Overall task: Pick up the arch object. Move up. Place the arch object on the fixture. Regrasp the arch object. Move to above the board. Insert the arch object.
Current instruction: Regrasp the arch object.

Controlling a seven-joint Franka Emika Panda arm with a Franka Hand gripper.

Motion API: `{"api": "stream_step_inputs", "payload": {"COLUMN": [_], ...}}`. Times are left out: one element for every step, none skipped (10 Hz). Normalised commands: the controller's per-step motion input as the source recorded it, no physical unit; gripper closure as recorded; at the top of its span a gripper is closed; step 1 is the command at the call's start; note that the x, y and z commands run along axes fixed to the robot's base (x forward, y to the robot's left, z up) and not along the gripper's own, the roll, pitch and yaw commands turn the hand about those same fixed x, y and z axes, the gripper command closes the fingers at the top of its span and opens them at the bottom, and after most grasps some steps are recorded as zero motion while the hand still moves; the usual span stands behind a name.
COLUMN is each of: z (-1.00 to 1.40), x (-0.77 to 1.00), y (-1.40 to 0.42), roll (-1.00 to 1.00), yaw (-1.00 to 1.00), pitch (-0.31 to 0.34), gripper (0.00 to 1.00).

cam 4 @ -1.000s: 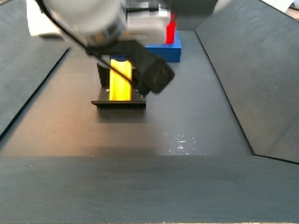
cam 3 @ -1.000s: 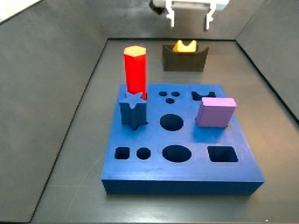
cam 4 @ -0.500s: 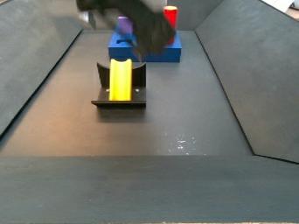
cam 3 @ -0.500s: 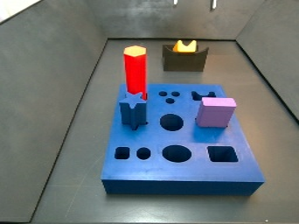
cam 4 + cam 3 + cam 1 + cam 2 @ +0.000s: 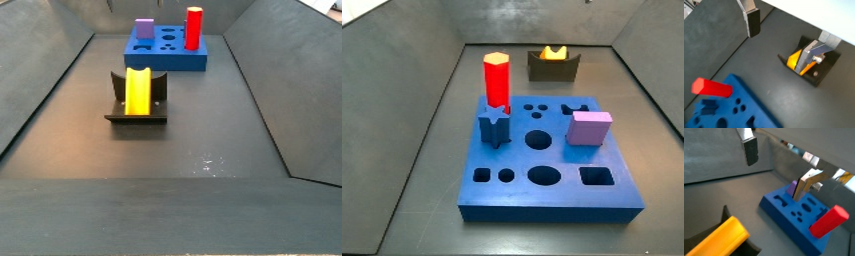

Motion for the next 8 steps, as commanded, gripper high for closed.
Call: {"api": "stream_step_inputs", "payload": {"z": [0.01,0.01,0.02,0.0,0.0,0.0,0.0,0.0], "x": [-0.02,-0.03,-0.05,-0.04,-0.04,-0.03,-0.03,-0.03], "y": [-0.04,-0.03,-0.03,-0.03,-0.02,-0.02,-0.02,-0.02], "roll": [1.0,1.0,1.0,1.0,1.0,1.0,1.0,1.0], "yaw": [0.02,0.02,0.02,0.03,0.03,0.03,0.03,0.03], "pitch": [0.003,-0.001,-0.007,-0.015,-0.02,-0.026,-0.031,-0.035], "gripper": [0.0,0.0,0.0,0.0,0.0,0.0,0.0,0.0]}}
